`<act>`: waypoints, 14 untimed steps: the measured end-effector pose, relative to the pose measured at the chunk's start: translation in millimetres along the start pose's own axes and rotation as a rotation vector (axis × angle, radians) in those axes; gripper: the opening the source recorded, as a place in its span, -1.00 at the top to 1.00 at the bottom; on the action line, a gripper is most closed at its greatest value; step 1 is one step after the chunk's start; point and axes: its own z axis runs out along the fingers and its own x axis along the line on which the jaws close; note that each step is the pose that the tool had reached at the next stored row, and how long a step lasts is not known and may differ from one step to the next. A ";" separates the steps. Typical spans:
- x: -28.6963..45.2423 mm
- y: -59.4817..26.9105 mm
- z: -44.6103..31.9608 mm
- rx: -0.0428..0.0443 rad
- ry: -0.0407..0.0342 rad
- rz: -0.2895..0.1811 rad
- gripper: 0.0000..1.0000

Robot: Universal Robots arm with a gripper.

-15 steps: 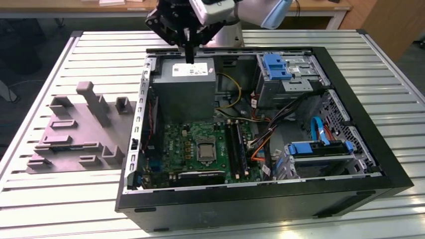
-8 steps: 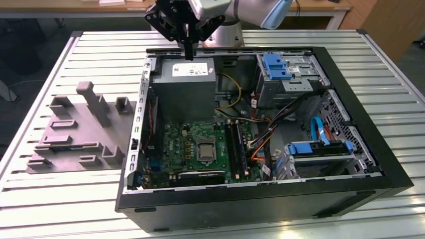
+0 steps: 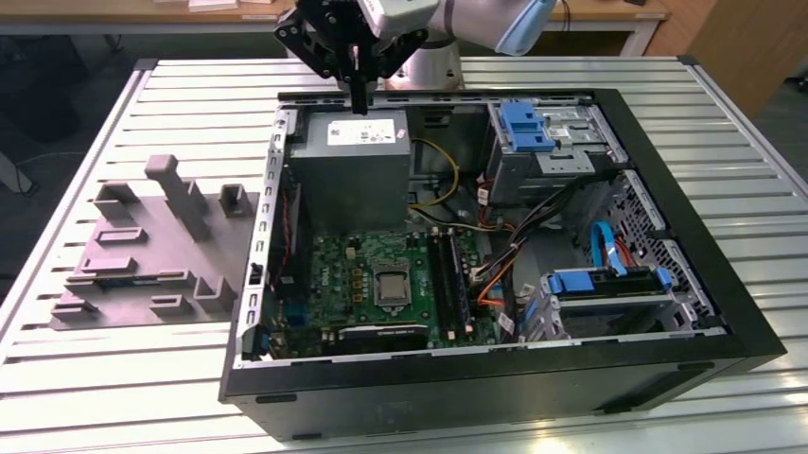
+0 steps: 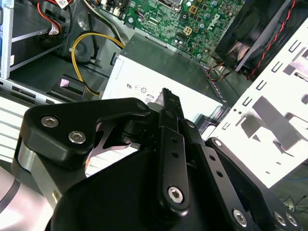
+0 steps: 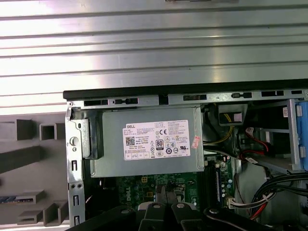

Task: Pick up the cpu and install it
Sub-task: 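Install the first cpu locking lever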

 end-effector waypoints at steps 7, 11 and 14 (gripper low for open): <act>-0.3 -4.4 0.2 0.0019 -0.0001 0.000 0.79; -1.1 -15.6 0.1 0.0020 -0.0002 0.000 0.79; -2.0 -26.9 0.7 0.0021 -0.0002 0.000 0.79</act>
